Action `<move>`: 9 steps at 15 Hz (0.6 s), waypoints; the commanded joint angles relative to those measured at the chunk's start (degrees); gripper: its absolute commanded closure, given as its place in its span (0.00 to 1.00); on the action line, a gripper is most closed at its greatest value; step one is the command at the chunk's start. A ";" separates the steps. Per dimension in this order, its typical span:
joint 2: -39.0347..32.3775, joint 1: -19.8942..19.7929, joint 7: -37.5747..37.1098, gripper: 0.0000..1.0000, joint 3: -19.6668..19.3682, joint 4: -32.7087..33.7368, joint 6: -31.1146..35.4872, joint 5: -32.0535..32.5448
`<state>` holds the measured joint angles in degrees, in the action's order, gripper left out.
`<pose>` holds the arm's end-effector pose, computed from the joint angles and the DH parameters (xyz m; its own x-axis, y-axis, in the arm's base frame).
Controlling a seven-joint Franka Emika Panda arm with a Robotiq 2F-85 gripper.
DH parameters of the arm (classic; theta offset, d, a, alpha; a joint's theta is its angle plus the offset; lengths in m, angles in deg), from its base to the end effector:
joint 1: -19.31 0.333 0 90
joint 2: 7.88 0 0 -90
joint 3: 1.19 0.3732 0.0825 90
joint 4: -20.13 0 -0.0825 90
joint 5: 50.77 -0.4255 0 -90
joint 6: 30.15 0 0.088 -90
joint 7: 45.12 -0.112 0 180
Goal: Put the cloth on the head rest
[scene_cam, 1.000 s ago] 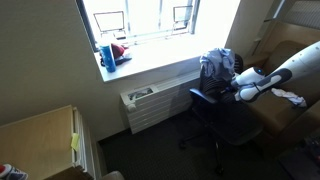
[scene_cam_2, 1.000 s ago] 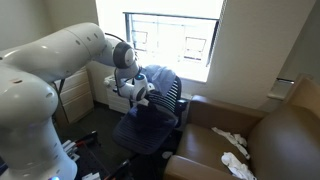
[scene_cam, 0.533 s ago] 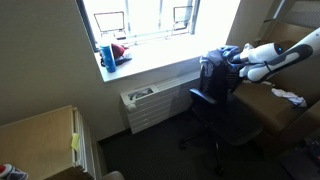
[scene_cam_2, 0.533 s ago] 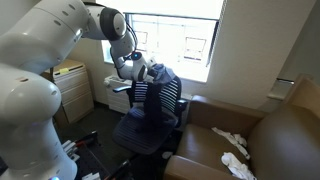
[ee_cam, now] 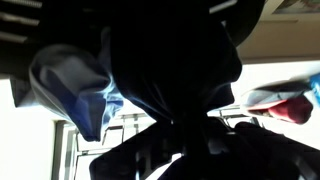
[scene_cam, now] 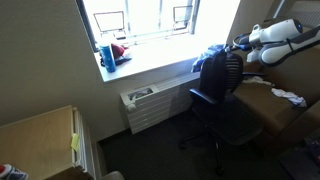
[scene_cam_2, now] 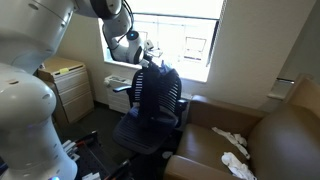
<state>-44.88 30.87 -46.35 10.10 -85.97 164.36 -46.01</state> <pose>0.7013 0.2784 0.2978 0.5876 0.1846 0.7878 0.3997 -0.9128 -0.0843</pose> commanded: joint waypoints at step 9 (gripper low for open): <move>-5.04 -26.15 1.25 0.99 19.24 -16.94 1.59 6.13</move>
<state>-52.06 2.05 -46.78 33.56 -101.17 158.40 -37.85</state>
